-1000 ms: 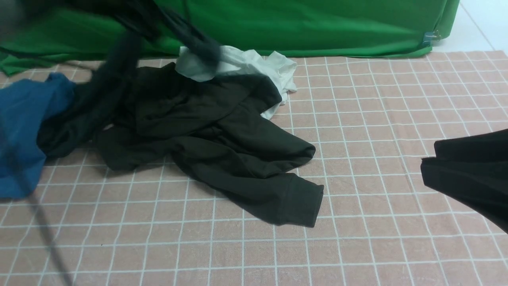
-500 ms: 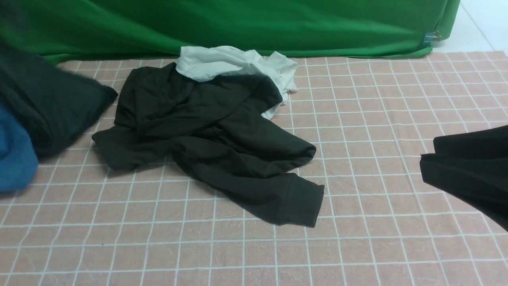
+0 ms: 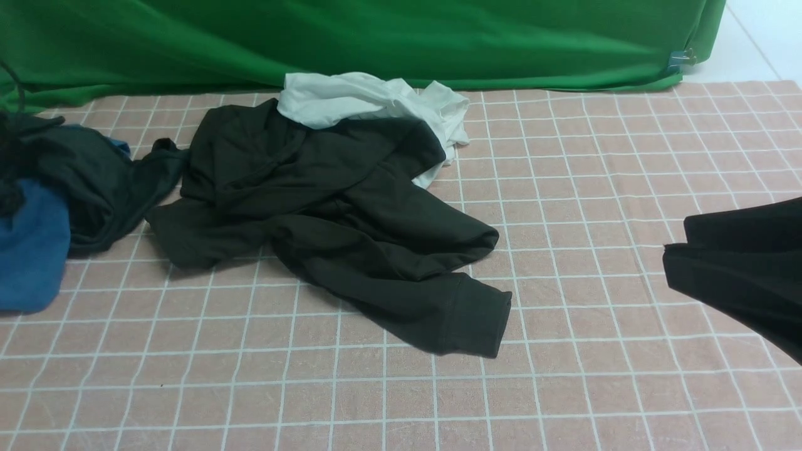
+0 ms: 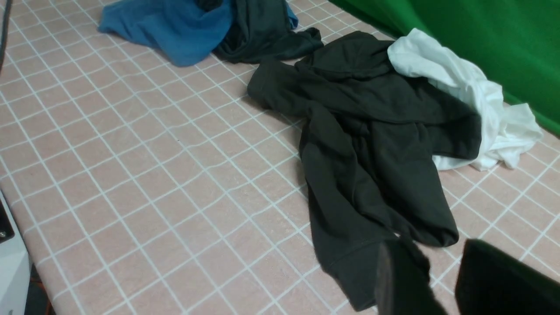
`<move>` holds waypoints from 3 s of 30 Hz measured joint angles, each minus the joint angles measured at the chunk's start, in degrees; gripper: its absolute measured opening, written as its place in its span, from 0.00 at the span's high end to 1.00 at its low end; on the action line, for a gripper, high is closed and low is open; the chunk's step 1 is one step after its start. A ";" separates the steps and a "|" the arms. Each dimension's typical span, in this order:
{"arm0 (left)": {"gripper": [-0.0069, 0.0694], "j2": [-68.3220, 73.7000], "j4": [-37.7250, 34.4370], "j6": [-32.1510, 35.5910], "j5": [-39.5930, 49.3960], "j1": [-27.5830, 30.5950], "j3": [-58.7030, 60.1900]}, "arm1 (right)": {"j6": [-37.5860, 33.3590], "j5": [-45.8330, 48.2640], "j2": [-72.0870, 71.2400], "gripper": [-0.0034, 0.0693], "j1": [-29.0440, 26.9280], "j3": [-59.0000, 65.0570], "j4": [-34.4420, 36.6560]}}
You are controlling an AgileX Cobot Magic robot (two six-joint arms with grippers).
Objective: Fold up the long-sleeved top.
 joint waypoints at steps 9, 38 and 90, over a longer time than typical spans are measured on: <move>0.40 -11.88 0.18 0.43 -3.50 -6.92 0.00 | -0.81 0.30 0.00 0.66 0.00 0.00 0.00; 0.21 -11.18 8.07 16.35 -18.63 -70.84 21.23 | 7.75 14.54 0.00 0.80 0.00 0.00 -15.77; 0.82 -52.44 32.57 -14.26 12.22 -71.89 25.49 | 11.49 4.42 15.39 0.90 0.00 -4.02 -10.10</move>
